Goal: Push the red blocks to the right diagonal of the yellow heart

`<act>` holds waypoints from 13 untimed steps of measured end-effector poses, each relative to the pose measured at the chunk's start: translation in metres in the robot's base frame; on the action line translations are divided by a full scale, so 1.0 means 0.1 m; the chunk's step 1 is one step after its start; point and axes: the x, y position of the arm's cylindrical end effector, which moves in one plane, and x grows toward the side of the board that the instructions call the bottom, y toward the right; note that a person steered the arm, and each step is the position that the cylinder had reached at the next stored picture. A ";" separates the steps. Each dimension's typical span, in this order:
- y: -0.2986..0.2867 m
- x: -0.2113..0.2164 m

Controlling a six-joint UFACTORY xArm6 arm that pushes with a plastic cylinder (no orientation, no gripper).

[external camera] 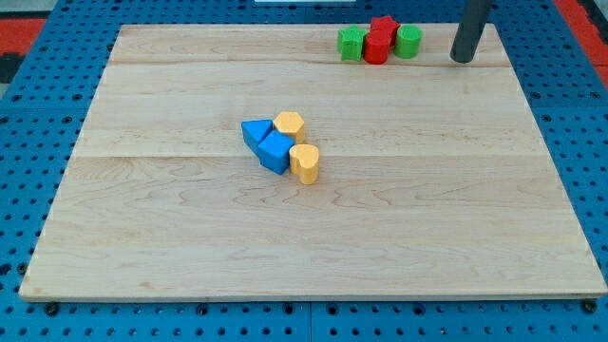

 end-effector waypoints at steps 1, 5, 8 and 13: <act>-0.02 0.00; -0.08 -0.77; -1.31 -0.73; -2.06 -0.55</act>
